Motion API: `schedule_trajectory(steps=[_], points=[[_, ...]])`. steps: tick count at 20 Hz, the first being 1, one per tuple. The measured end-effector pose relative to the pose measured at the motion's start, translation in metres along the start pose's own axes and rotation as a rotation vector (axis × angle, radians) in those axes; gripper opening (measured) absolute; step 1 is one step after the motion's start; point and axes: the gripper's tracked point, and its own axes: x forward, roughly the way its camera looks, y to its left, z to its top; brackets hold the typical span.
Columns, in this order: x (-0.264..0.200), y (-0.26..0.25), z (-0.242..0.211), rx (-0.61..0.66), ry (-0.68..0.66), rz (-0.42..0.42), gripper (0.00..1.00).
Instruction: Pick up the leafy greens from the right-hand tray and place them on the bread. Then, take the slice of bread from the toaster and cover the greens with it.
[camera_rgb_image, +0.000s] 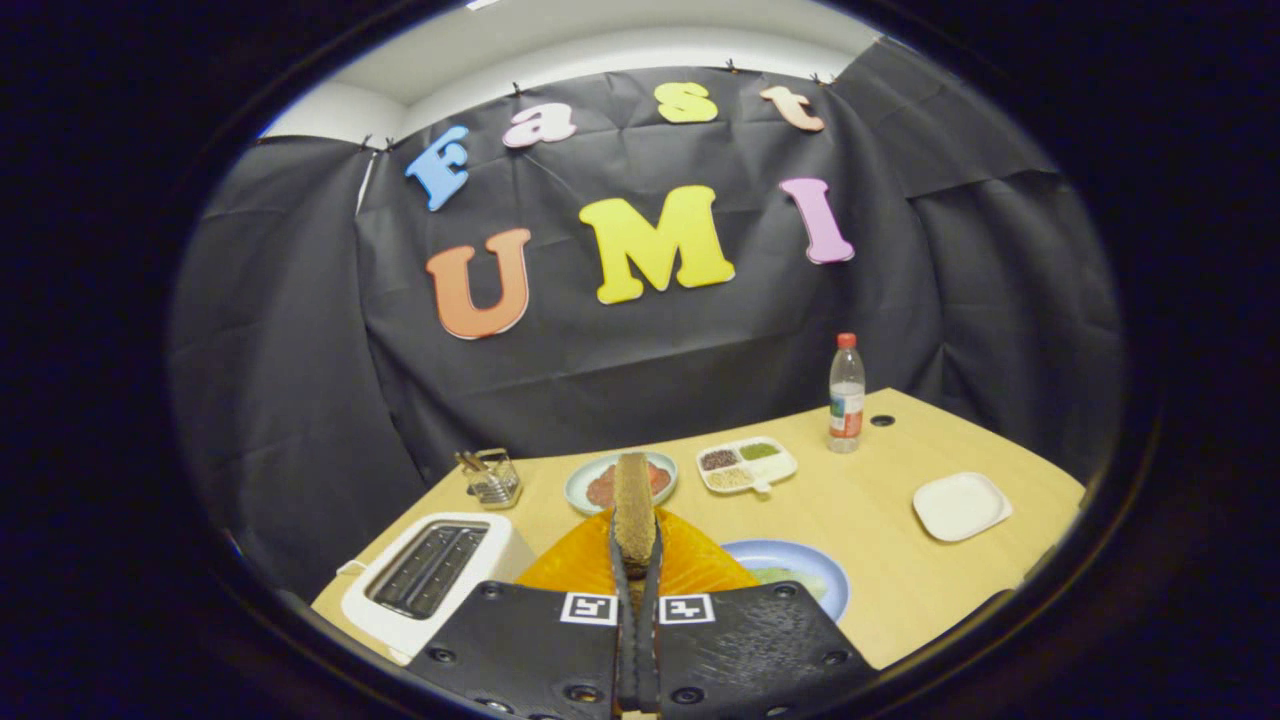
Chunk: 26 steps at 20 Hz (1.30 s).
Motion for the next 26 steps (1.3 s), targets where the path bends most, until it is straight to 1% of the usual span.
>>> schedule_trajectory(steps=[3,11,15,17,18,19,20,21,24,26], points=[[0.014,-0.015,-0.022,0.040,0.022,-0.007,0.01],[0.038,-0.042,-0.067,0.258,0.092,0.017,0.01],[0.044,-0.067,-0.078,0.260,0.117,-0.004,0.01],[0.045,-0.078,-0.081,0.261,0.131,-0.011,0.05],[0.046,-0.083,-0.082,0.262,0.139,-0.013,0.11],[0.048,-0.087,-0.086,0.259,0.149,-0.017,0.11],[0.048,-0.092,-0.088,0.250,0.159,-0.019,0.18],[0.050,-0.096,-0.092,0.243,0.165,-0.025,0.23],[0.050,-0.107,-0.093,0.237,0.172,-0.028,0.31],[0.051,-0.119,-0.092,0.226,0.167,-0.050,0.41]])
